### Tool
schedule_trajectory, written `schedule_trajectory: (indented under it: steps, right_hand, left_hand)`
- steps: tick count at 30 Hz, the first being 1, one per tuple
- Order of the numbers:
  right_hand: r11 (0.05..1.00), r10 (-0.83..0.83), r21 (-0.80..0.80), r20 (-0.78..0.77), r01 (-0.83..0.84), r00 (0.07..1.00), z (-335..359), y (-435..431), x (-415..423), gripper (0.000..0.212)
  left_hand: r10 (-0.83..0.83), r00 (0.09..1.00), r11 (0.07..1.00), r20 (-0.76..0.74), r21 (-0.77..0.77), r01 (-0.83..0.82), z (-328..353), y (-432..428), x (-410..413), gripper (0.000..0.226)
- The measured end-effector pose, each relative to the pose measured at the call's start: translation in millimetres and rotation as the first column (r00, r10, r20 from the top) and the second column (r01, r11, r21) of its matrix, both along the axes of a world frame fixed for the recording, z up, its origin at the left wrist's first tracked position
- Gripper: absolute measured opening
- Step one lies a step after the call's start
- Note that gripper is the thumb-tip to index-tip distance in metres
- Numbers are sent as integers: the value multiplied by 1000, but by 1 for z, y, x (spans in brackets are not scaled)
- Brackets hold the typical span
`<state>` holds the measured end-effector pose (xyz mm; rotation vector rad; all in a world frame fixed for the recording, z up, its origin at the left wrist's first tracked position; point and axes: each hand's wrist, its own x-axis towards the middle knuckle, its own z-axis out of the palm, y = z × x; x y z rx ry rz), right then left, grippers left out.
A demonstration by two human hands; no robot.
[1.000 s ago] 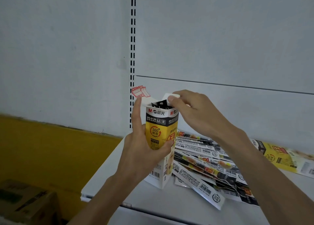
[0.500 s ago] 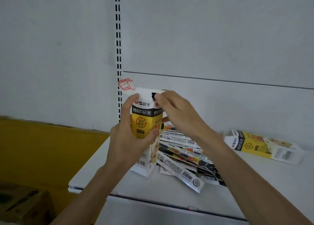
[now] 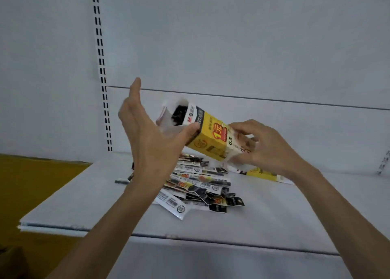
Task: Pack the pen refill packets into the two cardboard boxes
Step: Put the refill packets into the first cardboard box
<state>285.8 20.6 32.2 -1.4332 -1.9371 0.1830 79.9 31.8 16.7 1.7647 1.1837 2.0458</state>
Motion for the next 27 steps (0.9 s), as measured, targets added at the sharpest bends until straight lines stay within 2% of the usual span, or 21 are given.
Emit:
schedule_trajectory:
  steps: [2,3,4,6,8,12,14,18,21,22,24,26,27]
  right_hand:
    - [994,-64,-90,25,66,998,-7,-6,41,66]
    - [986,-85,-143,7,85,996,-11,-9,60,65]
    - [975,-110,-194,-1,108,994,-15,-12,77,63]
    - [943,-165,-287,34,168,986,-27,-17,105,62]
    - [905,-206,-359,101,229,973,-41,-20,124,65]
    - [880,-239,-405,72,247,968,-67,-22,148,62]
    - [889,-260,-379,47,258,965,-72,-19,152,61]
    - [907,-292,-315,12,280,956,-76,-4,155,53]
    - [914,-373,-241,-191,325,908,-71,9,155,27]
    - [906,-410,-197,-190,375,892,-69,15,157,26]
    - [887,-448,-158,-59,434,892,-66,30,164,36]
    - [872,-433,-234,43,430,901,-61,42,167,48]
    - [861,-419,-303,33,409,907,-59,49,167,53]
  left_hand:
    - [85,975,995,-205,-28,-92,-11,2,9,90]
    - [37,946,996,-323,-65,-61,-18,3,17,79]
    - [-67,894,993,-443,-115,17,-26,3,28,68]
    - [-292,716,951,-634,-272,147,-45,-2,57,57]
    - [-397,595,909,-699,-387,153,-67,-3,83,54]
    - [-319,449,943,-835,-327,61,-93,5,116,36]
    - [-293,431,951,-854,-305,44,-97,10,123,36]
    - [-304,451,949,-839,-307,69,-97,19,129,40]
    - [-309,438,948,-844,-312,68,-97,23,132,47]
    - [-307,443,949,-843,-308,71,-98,24,132,48]
    - [-299,461,951,-836,-298,77,-99,26,131,50]
    - [-287,466,955,-837,-287,74,-100,28,130,52]
    - [-283,465,956,-839,-283,72,-100,28,130,53]
